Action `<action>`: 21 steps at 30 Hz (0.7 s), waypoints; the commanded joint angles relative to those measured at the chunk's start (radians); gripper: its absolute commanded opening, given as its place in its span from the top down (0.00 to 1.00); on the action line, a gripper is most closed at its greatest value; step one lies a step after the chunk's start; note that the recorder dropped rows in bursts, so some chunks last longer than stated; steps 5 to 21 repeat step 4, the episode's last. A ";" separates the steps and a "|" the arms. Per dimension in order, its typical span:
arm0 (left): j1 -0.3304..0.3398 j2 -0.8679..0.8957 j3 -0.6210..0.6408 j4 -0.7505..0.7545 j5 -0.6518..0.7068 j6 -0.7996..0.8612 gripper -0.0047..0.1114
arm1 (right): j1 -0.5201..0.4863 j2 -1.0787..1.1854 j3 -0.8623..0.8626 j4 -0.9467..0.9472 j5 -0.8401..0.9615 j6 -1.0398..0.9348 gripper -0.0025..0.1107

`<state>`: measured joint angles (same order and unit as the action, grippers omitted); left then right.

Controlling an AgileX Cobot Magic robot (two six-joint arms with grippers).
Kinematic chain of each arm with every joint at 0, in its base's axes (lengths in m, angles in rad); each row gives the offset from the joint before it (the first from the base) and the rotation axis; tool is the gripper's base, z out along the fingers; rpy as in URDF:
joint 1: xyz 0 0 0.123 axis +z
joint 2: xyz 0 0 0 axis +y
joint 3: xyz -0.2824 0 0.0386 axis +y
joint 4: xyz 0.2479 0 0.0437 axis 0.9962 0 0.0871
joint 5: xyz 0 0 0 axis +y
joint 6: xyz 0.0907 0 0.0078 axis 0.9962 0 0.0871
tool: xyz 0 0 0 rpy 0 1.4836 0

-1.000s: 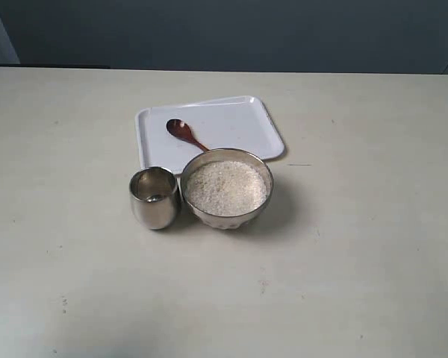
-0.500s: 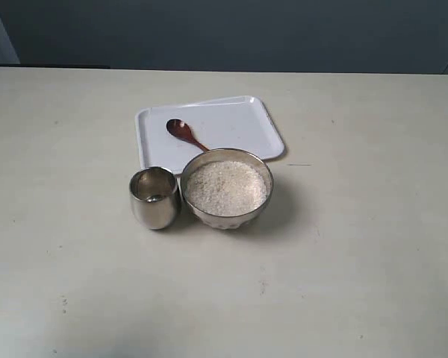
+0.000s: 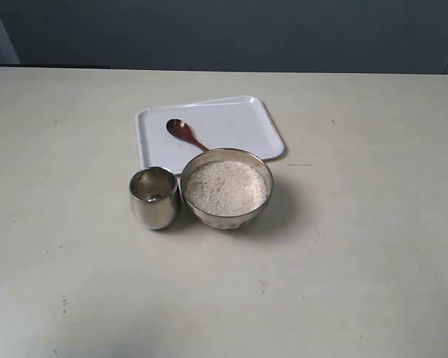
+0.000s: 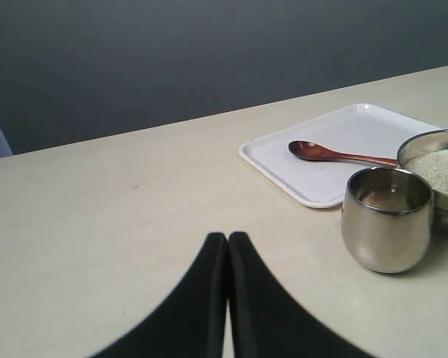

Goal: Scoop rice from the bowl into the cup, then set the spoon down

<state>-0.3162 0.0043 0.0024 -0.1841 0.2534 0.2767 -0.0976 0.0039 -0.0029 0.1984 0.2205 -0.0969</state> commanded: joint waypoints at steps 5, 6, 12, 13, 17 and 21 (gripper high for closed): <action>-0.005 -0.004 -0.002 0.001 -0.015 -0.005 0.96 | -0.006 -0.004 0.003 0.003 -0.006 -0.007 0.99; -0.005 -0.004 -0.002 0.001 -0.015 -0.005 0.96 | -0.006 -0.004 0.003 0.003 -0.006 -0.007 0.99; -0.005 -0.004 -0.002 0.001 -0.015 -0.005 0.96 | -0.006 -0.004 0.003 0.003 -0.006 -0.007 0.99; -0.005 -0.004 -0.002 0.001 -0.015 -0.005 0.96 | -0.006 -0.004 0.003 0.003 -0.006 -0.007 0.99; -0.005 -0.004 -0.002 0.001 -0.015 -0.005 0.96 | -0.006 -0.004 0.003 0.003 -0.006 -0.007 0.99; -0.005 -0.004 -0.002 0.001 -0.015 -0.005 0.96 | -0.006 -0.004 0.003 0.003 -0.006 -0.007 0.99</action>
